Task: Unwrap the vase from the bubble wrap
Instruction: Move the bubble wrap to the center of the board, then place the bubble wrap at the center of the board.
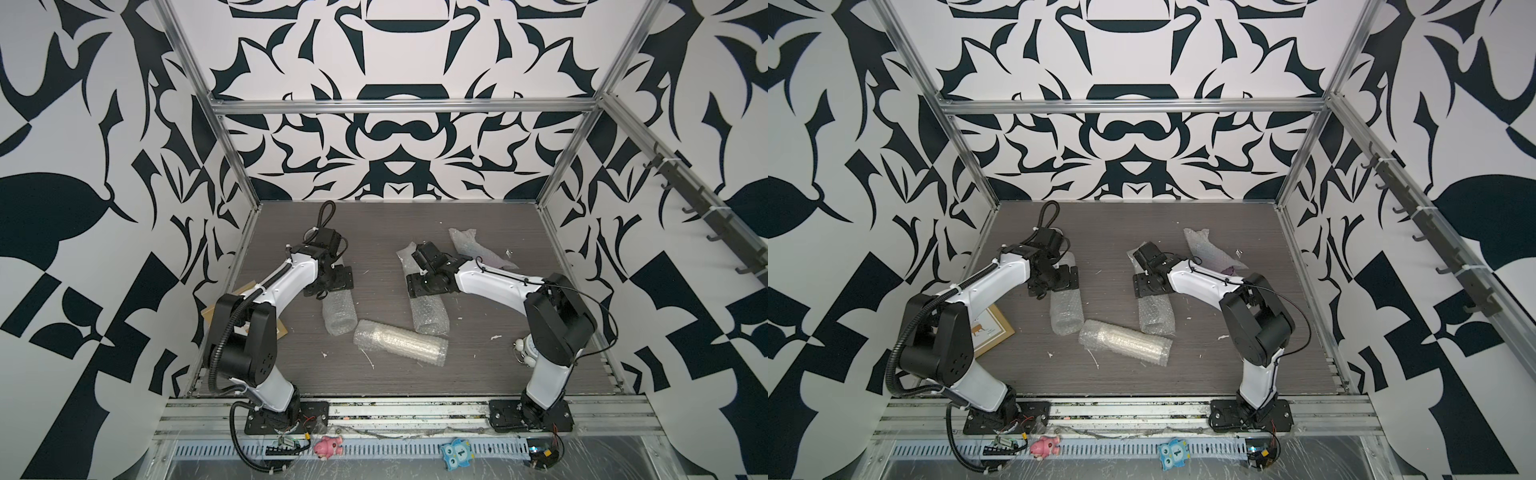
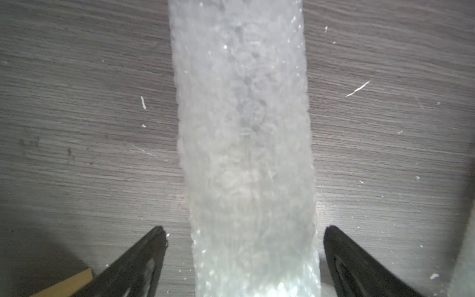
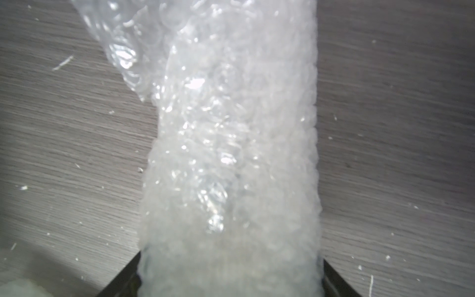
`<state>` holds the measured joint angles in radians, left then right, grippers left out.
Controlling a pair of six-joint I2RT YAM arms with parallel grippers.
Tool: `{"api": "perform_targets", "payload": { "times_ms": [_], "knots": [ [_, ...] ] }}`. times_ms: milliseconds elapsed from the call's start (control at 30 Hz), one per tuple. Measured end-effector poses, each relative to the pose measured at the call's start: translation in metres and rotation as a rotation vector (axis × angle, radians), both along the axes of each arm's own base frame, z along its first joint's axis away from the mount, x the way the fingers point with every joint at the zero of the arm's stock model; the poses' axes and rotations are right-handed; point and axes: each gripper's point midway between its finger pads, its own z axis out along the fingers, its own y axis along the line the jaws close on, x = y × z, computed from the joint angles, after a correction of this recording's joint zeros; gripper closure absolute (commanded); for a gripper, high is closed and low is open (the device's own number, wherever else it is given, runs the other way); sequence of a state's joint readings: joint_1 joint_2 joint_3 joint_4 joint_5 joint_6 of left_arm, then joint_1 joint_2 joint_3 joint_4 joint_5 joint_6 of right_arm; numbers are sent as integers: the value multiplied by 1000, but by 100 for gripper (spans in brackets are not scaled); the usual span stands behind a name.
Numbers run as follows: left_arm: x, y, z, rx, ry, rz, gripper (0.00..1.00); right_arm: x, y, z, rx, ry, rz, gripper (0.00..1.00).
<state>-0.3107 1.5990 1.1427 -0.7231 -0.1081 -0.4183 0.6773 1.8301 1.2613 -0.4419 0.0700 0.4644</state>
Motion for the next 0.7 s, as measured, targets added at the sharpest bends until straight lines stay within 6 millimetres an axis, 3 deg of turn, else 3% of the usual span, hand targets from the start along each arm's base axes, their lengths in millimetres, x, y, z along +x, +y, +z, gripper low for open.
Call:
{"api": "perform_targets", "payload": {
  "times_ms": [267, 533, 700],
  "knots": [
    [3, -3, 23, -27, -53, -11, 1, 20, 36, 10, 73, -7, 6, 54],
    [7, -12, 46, -78, -103, -38, 1, 39, 72, -1, 199, 40, -45, 54],
    [4, -24, 53, -140, -111, -68, 1, 49, 90, 1, 306, 47, -85, 40]
  ]
}}
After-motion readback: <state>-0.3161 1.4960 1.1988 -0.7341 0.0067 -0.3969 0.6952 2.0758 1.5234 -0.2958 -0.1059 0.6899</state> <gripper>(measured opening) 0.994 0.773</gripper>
